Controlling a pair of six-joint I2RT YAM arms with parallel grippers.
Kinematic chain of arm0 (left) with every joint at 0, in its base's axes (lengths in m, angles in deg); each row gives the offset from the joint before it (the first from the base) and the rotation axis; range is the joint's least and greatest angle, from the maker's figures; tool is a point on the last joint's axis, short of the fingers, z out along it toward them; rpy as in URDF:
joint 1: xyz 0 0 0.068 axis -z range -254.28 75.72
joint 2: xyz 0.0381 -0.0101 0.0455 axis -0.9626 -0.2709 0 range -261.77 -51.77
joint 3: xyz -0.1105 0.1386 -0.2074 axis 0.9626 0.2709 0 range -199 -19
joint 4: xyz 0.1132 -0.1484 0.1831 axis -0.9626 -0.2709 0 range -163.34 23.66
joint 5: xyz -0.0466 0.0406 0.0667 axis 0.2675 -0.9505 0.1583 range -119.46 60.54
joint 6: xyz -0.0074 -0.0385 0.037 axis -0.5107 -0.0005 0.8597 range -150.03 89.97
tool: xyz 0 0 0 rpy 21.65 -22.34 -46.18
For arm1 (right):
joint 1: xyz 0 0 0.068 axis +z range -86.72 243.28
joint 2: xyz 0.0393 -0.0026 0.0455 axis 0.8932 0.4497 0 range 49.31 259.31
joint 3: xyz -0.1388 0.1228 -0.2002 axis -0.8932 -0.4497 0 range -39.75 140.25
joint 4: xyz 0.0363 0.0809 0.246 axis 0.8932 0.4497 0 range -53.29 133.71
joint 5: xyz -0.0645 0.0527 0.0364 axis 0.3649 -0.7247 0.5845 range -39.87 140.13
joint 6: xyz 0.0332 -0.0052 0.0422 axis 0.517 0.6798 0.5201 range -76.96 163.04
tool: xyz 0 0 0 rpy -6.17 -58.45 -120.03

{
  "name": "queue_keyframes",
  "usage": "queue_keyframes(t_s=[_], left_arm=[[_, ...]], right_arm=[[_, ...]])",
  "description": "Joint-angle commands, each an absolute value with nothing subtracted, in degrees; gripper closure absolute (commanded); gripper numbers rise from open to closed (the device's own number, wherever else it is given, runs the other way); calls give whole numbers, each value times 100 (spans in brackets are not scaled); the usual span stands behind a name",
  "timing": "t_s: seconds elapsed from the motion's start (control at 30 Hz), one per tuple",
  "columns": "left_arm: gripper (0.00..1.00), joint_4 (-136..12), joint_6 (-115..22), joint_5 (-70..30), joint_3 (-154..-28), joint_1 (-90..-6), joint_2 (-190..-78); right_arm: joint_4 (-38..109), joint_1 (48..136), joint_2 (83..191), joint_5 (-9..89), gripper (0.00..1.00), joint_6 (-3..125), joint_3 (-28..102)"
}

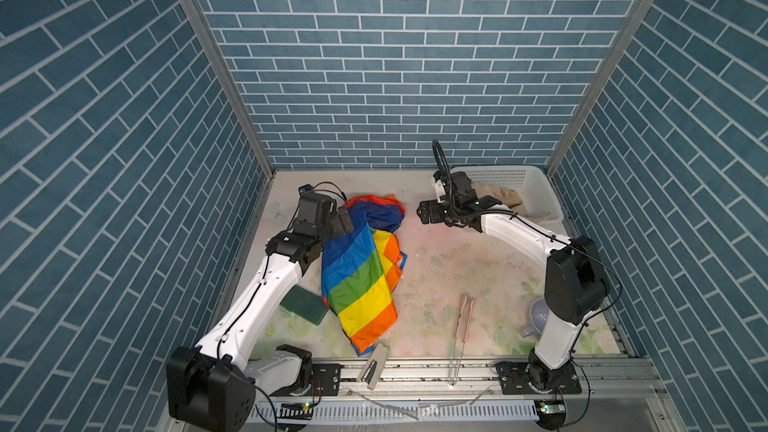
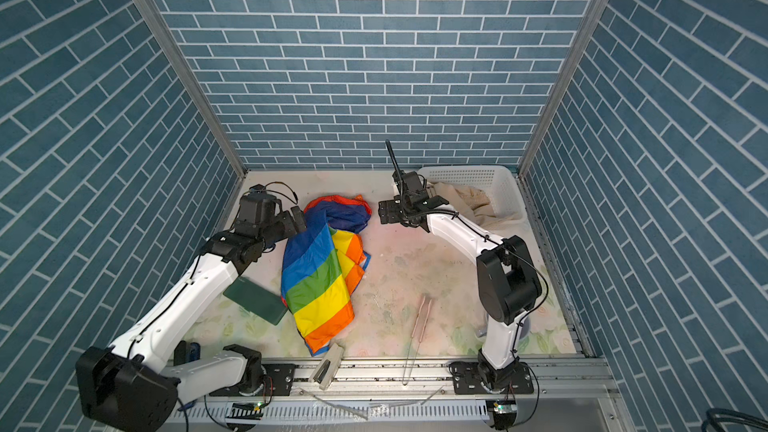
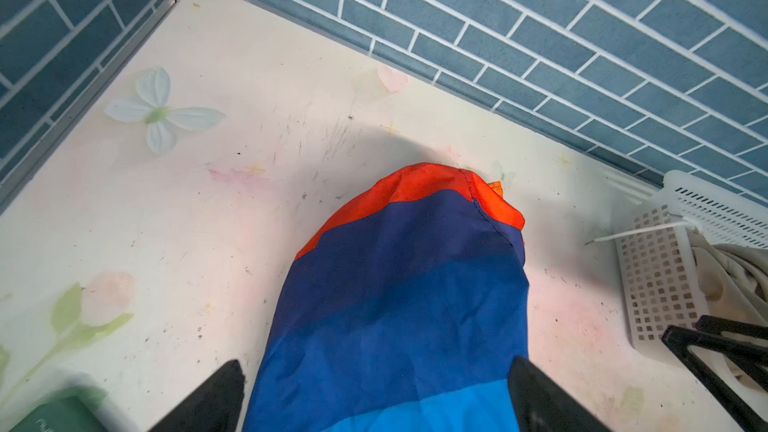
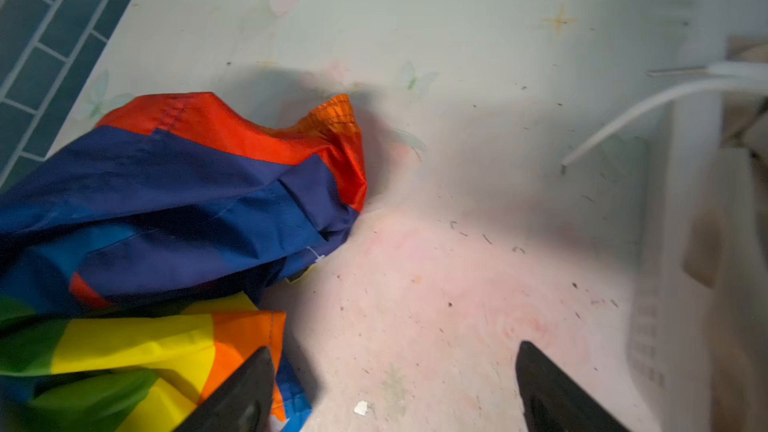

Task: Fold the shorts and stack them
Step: 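Grasp the shorts waistband with both grippers and lift it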

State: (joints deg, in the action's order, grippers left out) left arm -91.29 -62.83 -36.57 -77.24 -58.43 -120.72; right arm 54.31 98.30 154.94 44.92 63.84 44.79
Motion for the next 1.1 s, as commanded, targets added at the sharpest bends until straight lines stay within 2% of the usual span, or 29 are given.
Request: queue_keyframes(t_s=[0.0,0.17,0.3,0.37,0.47,0.53,0.6,0.63,0.67,0.7,0.73,0.77,0.9,1.07], left_arm=[[0,-8678,-6339,-3284,-7940,-5925,-12468],[1,-8386,-6272,-2350,-8532,-5925,-13606],[9,-8013,-6360,-2015,-8648,-5917,-14249],[22,-7899,-6368,-1875,-8689,-5917,-14438],[49,-7727,-6413,-1676,-8702,-5917,-14605],[75,-7702,-6467,-1572,-8785,-5910,-14706],[91,-7723,-6537,-1463,-8945,-5903,-14796],[98,-7702,-6589,-1387,-9038,-5899,-14823],[100,-7672,-6632,-1309,-9113,-5886,-14843],[100,-7627,-6669,-1241,-9210,-5869,-14851],[100,-7600,-6701,-1187,-9323,-5849,-14848],[100,-7585,-6719,-1148,-9427,-5831,-14848],[100,-7858,-6673,-1037,-10244,-5820,-14915],[100,-8239,-6515,-769,-11196,-5820,-14858]], right_arm=[[5465,9896,16030,3919,9,6877,5130],[5389,9922,16778,3545,10,7292,5799],[5382,9914,17443,3585,15,7433,6428],[5428,9901,17905,3512,17,7528,6860],[5458,9897,18446,3212,22,7677,7531],[5362,9896,18717,3111,26,7785,7854],[5360,9878,18948,3010,40,7852,8192],[5388,9861,19063,2946,50,7887,8401],[5426,9860,19160,2894,65,7918,8580],[5499,9850,19253,2845,83,7938,8801],[5576,9827,19298,2841,95,7934,8998],[5634,9809,19296,2881,100,7898,9125],[5727,9740,18885,3277,100,7576,9311],[5485,9659,17668,4118,100,6927,8740]])
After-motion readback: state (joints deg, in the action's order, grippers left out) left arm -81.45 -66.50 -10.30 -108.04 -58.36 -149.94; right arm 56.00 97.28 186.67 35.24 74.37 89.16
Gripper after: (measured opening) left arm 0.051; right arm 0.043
